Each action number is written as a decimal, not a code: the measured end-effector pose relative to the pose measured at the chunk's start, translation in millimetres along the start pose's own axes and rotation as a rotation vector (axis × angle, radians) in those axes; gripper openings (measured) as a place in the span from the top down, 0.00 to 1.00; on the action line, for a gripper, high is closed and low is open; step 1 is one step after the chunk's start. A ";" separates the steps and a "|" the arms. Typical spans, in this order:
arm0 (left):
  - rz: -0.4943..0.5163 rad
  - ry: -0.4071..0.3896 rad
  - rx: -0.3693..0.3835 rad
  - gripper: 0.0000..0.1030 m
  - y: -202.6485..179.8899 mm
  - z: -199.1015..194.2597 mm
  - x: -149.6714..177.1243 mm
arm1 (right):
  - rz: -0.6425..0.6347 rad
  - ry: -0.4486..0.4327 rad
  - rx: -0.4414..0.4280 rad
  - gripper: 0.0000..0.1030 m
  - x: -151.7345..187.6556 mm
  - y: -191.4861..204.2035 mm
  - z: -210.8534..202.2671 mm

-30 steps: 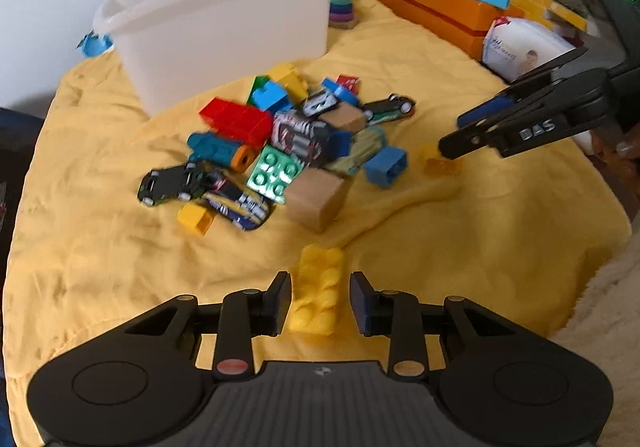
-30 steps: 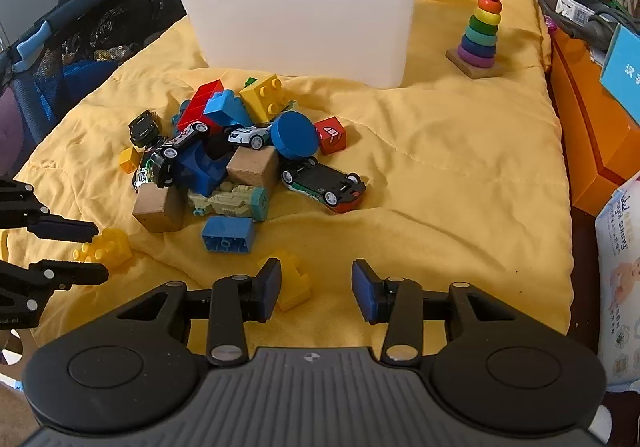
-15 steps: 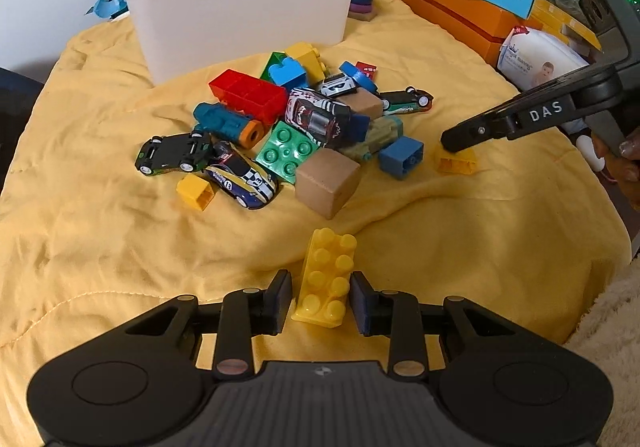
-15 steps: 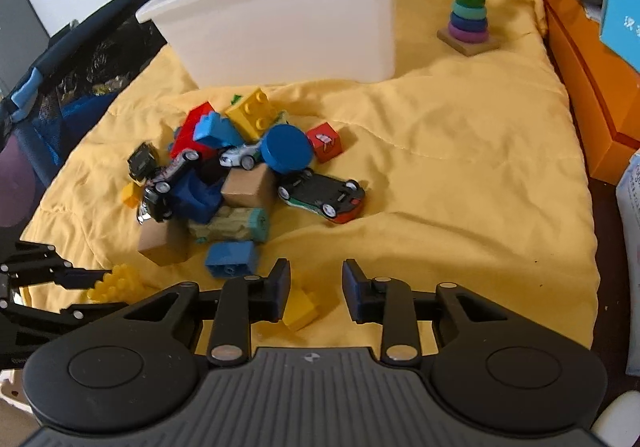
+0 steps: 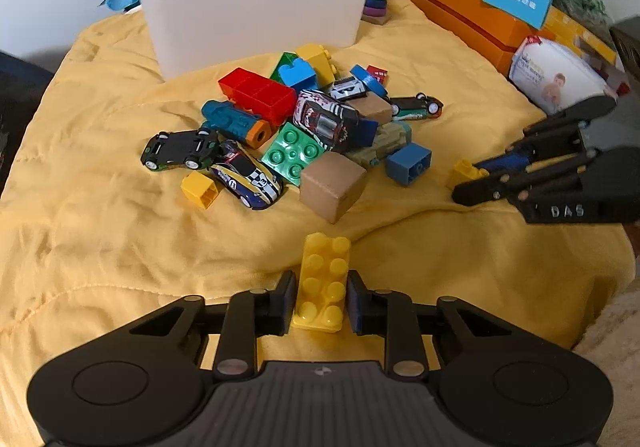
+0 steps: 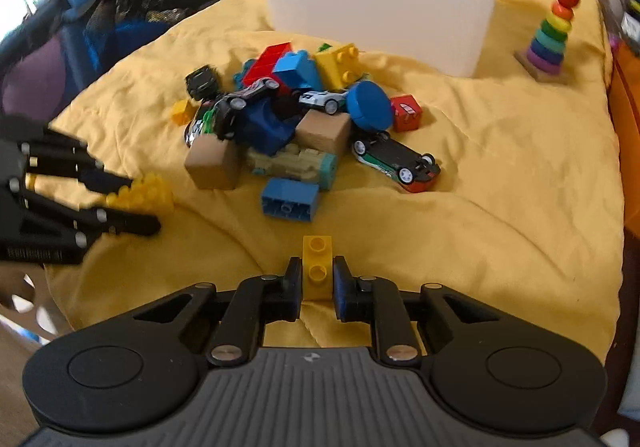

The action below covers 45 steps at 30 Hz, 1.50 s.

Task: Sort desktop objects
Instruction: 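Carry both yellow bricks over the white bin and open both grippers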

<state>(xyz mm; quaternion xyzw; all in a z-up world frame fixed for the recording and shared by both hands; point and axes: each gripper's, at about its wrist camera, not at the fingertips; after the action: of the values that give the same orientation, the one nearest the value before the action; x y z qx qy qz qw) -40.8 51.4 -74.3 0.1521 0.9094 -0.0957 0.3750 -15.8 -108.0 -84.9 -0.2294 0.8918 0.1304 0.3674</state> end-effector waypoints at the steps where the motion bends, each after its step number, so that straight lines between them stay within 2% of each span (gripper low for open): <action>1: -0.008 -0.006 0.004 0.72 0.3 -3.3 -2.7 | -0.008 -0.003 0.004 0.83 0.5 0.9 -0.3; 4: -0.014 -0.027 0.000 0.72 0.3 -16.2 -16.7 | 0.004 0.005 -0.007 0.83 -5.6 -1.1 -4.1; 7: -0.020 -0.121 -0.007 0.72 4.8 -38.2 -50.7 | 0.021 -0.020 -0.003 0.83 -19.2 -5.2 -11.9; 11: -0.002 -0.282 -0.041 0.72 18.6 -56.0 -117.6 | 0.032 -0.130 0.013 0.83 -62.3 -16.1 -29.5; 16: 0.015 -0.444 -0.087 0.72 34.7 -50.5 -198.1 | 0.024 -0.299 0.060 0.83 -141.4 -39.2 -37.3; 19: 0.013 -0.460 -0.108 0.72 43.9 -24.3 -231.0 | 0.024 -0.373 0.109 0.83 -183.9 -52.9 -30.3; 22: -0.034 -0.398 -0.127 0.72 59.0 20.4 -247.0 | 0.054 -0.390 0.138 0.83 -210.9 -66.5 -10.5; 25: -0.031 -0.308 -0.162 0.71 65.9 65.9 -244.7 | 0.087 -0.343 0.179 0.83 -222.6 -79.1 22.7; 28: -0.036 -0.255 -0.165 0.67 71.9 80.7 -235.8 | 0.111 -0.273 0.212 0.83 -219.3 -87.1 52.5; 30: 0.009 -0.277 -0.173 0.55 67.9 75.6 -233.1 | 0.150 -0.243 0.203 0.82 -212.2 -93.9 60.9; 32: 0.025 -0.320 -0.176 0.48 64.7 59.5 -230.5 | 0.163 -0.251 0.206 0.67 -209.4 -96.1 57.5; 34: -0.002 -0.366 -0.154 0.48 65.9 41.5 -225.4 | 0.158 -0.290 0.209 0.60 -206.9 -94.6 44.6; 36: -0.031 -0.407 -0.133 0.44 65.9 21.4 -214.7 | 0.139 -0.329 0.198 0.61 -205.8 -91.6 31.7; 39: -0.019 -0.427 -0.169 0.32 54.3 -7.0 -184.2 | 0.105 -0.388 0.185 0.61 -195.5 -82.1 6.0; 42: -0.049 -0.361 -0.162 0.31 47.8 -14.2 -141.1 | 0.056 -0.402 0.162 0.61 -170.8 -69.2 -12.3; 45: -0.098 -0.241 -0.146 0.31 46.4 -3.0 -98.9 | 0.008 -0.340 0.139 0.61 -136.4 -55.5 -12.9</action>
<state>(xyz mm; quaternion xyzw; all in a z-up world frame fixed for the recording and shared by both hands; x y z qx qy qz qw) 40.0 75.4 -4.7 0.0671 0.8688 -0.0651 0.4863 89.8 -118.2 18.1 -0.1743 0.8247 0.1068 0.5274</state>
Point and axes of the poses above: each gripper's, at about its wrist camera, not at the fingertips, and z roughly the way its jaws point, y to its left, x to its underside, and after that the axes turned 12 degrees about -y, right-handed
